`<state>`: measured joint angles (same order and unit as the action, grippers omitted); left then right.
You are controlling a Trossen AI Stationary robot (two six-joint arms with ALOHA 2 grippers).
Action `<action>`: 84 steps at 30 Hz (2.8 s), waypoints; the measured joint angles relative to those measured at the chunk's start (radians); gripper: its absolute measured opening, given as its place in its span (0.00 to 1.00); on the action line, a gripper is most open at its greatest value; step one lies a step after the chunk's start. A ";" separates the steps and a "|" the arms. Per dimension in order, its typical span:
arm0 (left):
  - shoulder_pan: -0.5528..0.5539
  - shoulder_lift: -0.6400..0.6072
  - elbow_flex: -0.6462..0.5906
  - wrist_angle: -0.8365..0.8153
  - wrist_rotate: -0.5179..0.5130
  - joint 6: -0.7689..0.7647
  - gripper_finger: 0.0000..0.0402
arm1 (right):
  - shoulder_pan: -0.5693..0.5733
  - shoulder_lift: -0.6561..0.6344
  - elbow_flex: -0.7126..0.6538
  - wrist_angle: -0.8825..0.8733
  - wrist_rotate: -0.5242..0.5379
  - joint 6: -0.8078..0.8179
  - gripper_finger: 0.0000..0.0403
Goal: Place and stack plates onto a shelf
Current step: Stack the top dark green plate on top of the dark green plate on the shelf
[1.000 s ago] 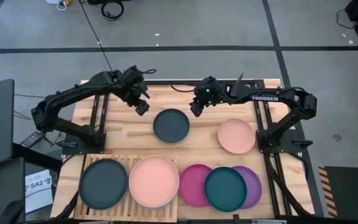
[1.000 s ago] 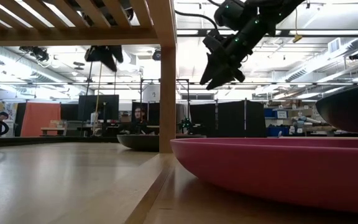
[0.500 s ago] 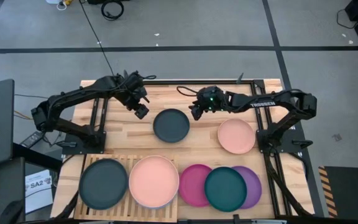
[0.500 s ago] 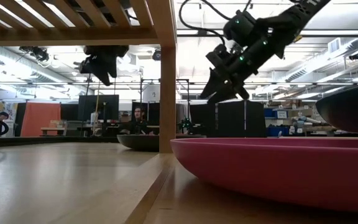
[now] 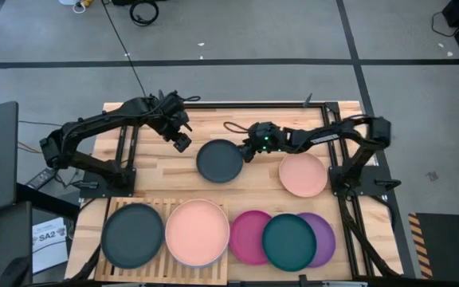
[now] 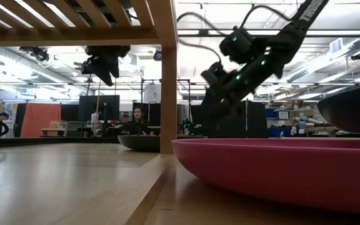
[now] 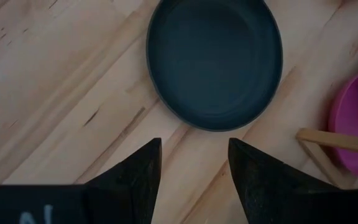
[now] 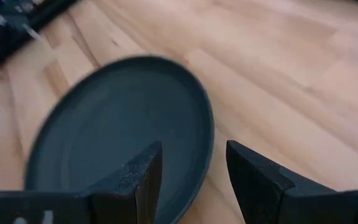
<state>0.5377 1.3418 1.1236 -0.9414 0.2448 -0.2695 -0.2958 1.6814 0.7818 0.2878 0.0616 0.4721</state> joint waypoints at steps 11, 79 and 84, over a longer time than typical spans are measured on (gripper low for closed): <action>0.000 0.000 0.000 0.002 0.003 0.001 0.48 | -0.009 0.160 0.069 0.031 -0.026 0.001 0.46; 0.000 0.000 0.000 0.002 -0.023 -0.007 0.48 | -0.135 -0.004 0.084 -0.137 0.050 -0.079 0.05; 0.000 0.000 0.000 0.014 -0.032 -0.007 0.48 | -0.152 -0.082 0.084 -0.196 0.097 -0.107 0.05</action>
<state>0.5373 1.3418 1.1240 -0.9277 0.2129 -0.2768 -0.4478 1.5992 0.8661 0.0918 0.1586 0.3652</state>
